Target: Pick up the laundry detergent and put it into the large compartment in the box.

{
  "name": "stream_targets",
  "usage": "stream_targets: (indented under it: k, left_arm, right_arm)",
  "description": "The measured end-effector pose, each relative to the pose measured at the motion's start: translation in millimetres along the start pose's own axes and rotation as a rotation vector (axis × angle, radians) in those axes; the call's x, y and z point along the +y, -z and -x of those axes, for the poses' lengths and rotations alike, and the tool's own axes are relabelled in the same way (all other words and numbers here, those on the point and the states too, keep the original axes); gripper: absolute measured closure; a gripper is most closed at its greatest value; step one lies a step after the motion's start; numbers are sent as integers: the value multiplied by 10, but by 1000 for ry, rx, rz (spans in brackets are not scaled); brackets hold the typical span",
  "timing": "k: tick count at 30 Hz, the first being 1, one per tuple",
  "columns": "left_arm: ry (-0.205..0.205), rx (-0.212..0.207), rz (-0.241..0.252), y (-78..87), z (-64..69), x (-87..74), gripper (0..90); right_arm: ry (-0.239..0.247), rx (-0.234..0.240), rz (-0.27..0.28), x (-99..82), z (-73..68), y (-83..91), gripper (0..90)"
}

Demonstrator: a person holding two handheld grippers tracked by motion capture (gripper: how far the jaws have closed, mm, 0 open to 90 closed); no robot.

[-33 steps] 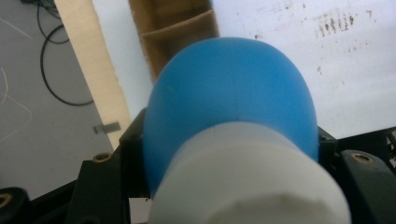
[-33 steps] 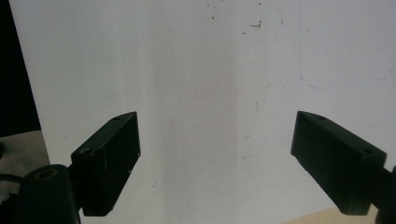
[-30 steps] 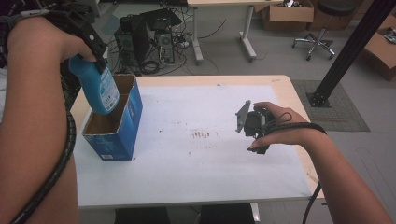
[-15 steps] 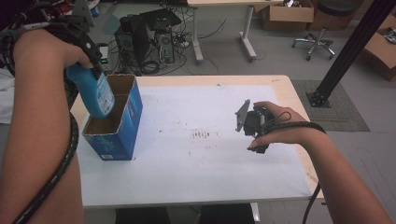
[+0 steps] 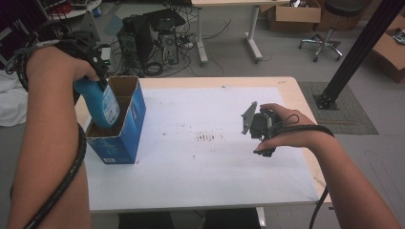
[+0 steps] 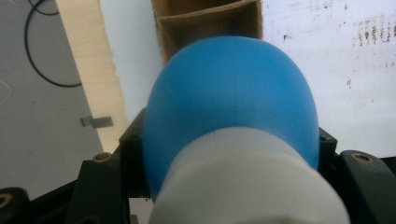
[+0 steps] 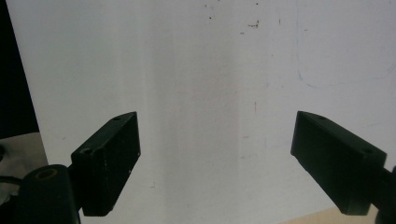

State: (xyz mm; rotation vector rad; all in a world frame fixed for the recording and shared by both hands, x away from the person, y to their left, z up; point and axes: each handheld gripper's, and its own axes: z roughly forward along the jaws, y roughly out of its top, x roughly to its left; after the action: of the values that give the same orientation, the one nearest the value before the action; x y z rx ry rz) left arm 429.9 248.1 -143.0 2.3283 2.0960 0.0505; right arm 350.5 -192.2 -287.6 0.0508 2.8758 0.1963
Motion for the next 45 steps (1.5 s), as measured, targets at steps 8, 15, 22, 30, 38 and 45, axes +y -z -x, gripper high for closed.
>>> stream_targets:
  k: [8, 15, 22, 30, 38, 45]
  left_arm:
    - [3, 17, -6, -226, 1, -4, 384]
    - [3, 5, -17, -508, -2, -4, 384]
    - [11, 1, -36, -751, -21, -8, 384]
    - [7, -8, -41, -959, 9, 0, 384]
    - [-3, 5, -54, -1192, 13, 8, 384]
    - [-14, 5, -58, -1321, 33, 16, 384]
  right_arm:
    - [-2, -1, 0, -4, -13, -6, 157]
    - [0, -1, 3, 4, -26, -18, 157]
    - [-3, -1, -3, -11, -34, -9, 157]
    - [-2, 1, -2, 1, -38, -32, 157]
    - [-1, 4, -2, -1, -35, -50, 157]
    - [-1, 6, 0, -15, -29, -72, 157]
